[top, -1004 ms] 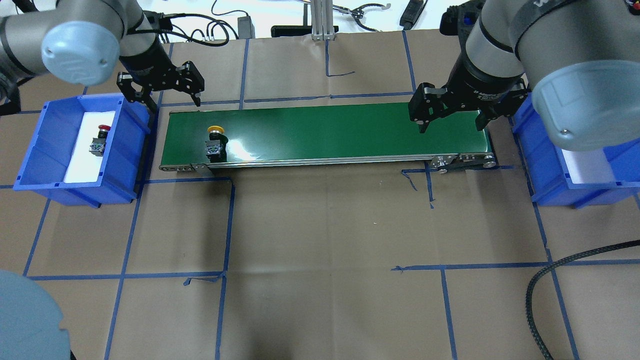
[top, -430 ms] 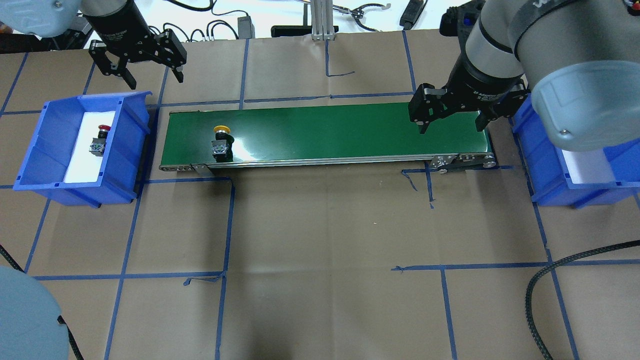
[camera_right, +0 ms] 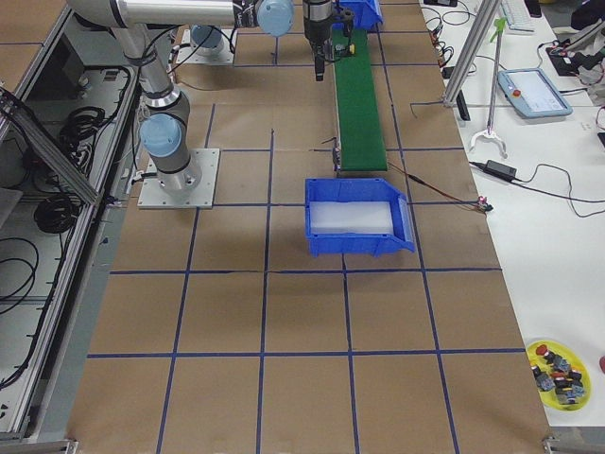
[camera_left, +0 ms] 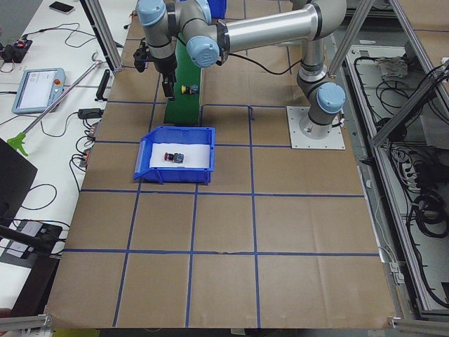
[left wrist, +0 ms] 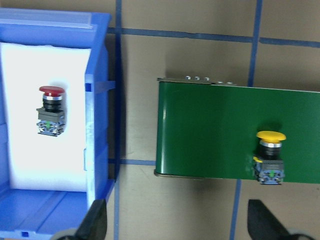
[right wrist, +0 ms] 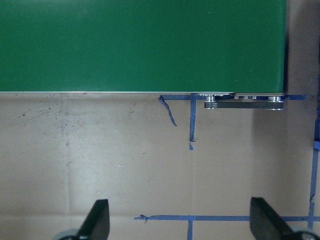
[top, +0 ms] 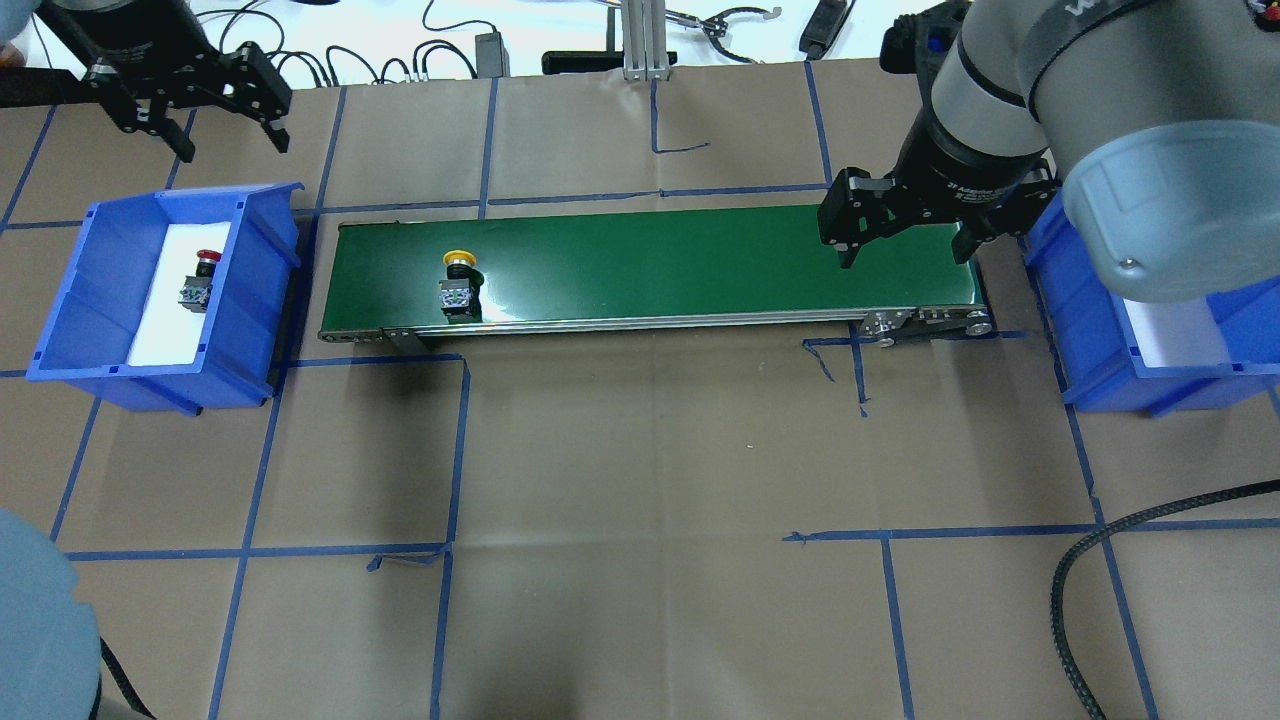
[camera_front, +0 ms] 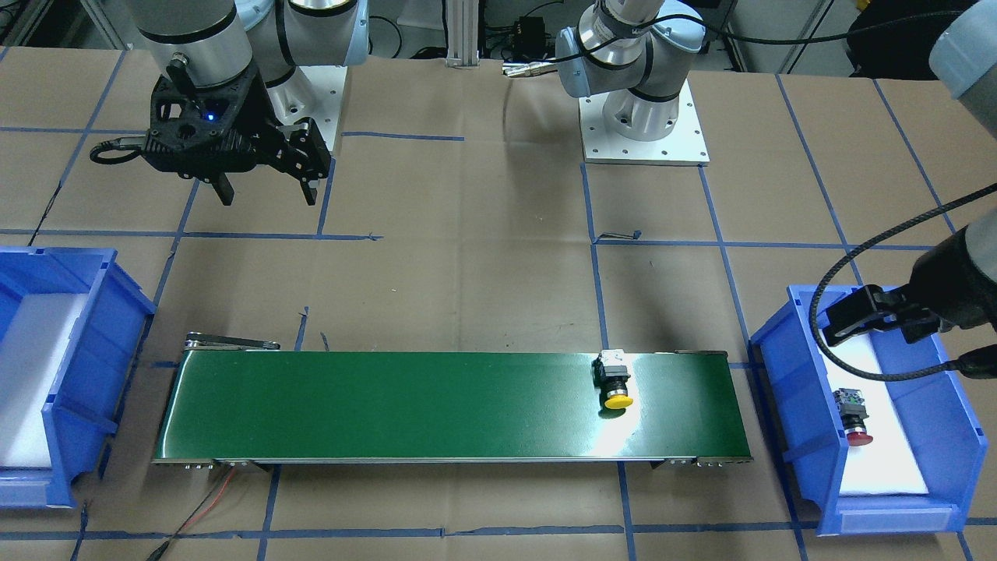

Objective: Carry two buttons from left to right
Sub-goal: 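Move the left gripper back to the bin and grasp the red-capped button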

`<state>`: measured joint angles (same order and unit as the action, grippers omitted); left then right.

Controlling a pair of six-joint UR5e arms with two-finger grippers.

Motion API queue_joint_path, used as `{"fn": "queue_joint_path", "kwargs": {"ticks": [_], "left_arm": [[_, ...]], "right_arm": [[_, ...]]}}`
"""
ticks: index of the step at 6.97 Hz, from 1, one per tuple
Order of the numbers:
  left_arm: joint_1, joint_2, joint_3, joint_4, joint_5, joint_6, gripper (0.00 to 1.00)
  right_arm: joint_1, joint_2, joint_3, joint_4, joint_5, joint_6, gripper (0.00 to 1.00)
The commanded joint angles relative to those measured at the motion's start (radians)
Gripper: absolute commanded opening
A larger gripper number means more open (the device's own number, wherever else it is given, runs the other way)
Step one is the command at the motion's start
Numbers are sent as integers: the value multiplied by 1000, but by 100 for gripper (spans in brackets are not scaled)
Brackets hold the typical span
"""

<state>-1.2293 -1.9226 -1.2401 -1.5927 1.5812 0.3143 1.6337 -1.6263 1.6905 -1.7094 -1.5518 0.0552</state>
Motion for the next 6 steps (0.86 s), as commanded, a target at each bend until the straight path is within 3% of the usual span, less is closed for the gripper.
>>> {"fn": "queue_joint_path", "kwargs": {"ticks": [1,6], "left_arm": [[103,-39,2,25,0,142,100],[149,-189,-27,210,0,220,100]], "right_arm": [[0,-4,15,-3,-1,0,100],[0,-6,17,-7,-1,-2,100]]}}
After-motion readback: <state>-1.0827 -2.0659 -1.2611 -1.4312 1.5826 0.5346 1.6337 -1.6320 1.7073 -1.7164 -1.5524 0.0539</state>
